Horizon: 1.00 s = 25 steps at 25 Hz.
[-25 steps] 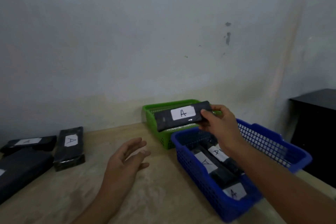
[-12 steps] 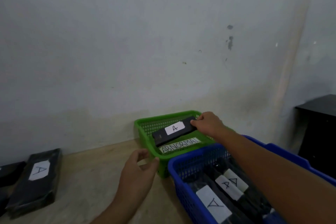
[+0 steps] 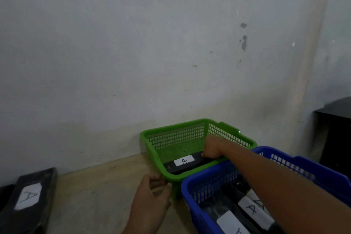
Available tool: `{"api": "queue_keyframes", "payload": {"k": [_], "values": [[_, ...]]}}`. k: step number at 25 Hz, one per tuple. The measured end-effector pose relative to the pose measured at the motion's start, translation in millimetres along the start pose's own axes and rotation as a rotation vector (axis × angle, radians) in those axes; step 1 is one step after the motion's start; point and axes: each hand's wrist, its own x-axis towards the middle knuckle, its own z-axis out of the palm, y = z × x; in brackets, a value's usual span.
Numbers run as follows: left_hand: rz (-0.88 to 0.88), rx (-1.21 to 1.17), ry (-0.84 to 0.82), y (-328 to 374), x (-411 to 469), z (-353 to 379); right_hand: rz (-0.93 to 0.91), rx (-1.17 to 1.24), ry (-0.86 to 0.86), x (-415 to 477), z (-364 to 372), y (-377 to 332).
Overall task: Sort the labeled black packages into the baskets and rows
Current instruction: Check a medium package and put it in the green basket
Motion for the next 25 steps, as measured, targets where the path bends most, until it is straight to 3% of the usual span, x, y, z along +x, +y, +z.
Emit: {"api": "queue_keyframes", "payload": {"k": [9,13,18,25], "values": [[0.030,0.033,0.003,10.4,-16.3,-18.2,0.020,0.030,-0.033,-2.9,9.5,-5.1],[0.076,0.056,0.024,25.0,-27.8,-43.1,0.004,0.033,0.030,-15.9,-6.4,-15.4],[0.119,0.130,0.116,41.9,-59.5,-91.9,-0.139,0.033,0.164,-73.3,-44.5,-64.8],[0.149,0.390,0.282,49.0,-125.6,-206.3,-0.438,0.082,0.187,-165.5,-49.1,-181.1]]}}
